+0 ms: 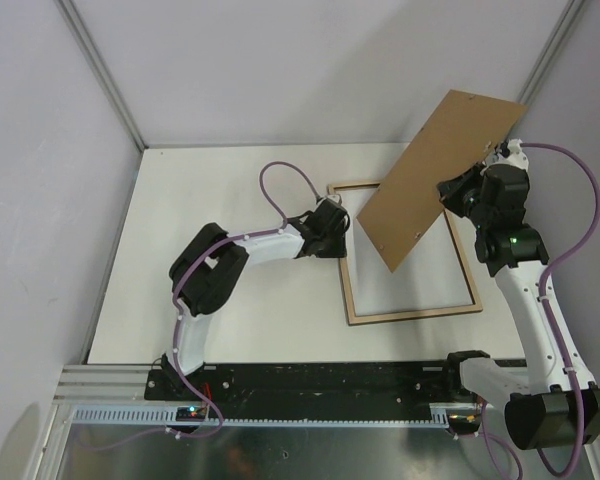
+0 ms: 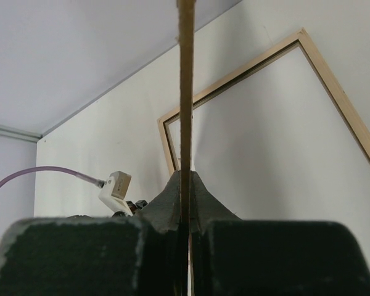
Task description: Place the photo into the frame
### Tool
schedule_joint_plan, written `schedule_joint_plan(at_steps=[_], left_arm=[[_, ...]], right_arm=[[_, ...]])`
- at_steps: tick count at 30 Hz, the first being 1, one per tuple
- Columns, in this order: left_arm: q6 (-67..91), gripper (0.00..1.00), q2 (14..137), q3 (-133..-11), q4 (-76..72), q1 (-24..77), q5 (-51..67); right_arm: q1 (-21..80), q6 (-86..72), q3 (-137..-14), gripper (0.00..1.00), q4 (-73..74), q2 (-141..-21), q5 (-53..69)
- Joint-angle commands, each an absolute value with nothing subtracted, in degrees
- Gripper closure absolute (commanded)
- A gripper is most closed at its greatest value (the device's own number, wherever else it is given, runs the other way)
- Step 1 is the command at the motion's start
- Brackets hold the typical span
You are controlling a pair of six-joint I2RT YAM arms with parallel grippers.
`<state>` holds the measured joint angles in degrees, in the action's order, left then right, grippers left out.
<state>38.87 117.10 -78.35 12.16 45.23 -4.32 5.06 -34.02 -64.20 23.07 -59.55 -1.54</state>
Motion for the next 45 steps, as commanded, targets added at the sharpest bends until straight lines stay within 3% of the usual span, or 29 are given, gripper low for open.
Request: schedule_joint_plan(at_steps=[1, 8, 11, 29, 41, 43, 45], left_arm=[[36.65, 0.64, 116.79, -77.90, 12.02, 44.14, -6.55], [32.77, 0.94, 111.51, -71.36, 11.92, 38.76, -6.66], [30.23, 0.99, 108.74, -67.61, 12.00, 35.79, -6.46], [23.18, 1.00, 94.29, -52.05, 15.43, 24.16, -7.14], [18.31, 1.00, 91.36, -54.51, 19.70, 20.82, -7.03], [18.55, 0.97, 92.27, -55.46, 20.72, 20.37, -6.11], [19.01, 0.88, 93.10, -55.90, 21.33, 19.90, -5.09]], right_arm=[[5.42, -32.90, -68.11, 1.00, 18.46, -59.01, -2.09], [5.62, -31.90, -68.28, 1.00, 17.53, -60.75, 3.35], [6.69, -31.79, -68.31, 1.00, 16.70, -62.57, 5.87], [7.14, -37.82, -68.29, 1.00, 3.66, -76.72, 43.65], [8.74, -39.13, -62.56, 1.00, 1.12, -81.06, 50.56], [9.33, -39.29, -60.93, 1.00, -0.11, -81.28, 50.85], [9.65, -39.24, -59.55, 1.00, -1.15, -81.62, 50.86]])
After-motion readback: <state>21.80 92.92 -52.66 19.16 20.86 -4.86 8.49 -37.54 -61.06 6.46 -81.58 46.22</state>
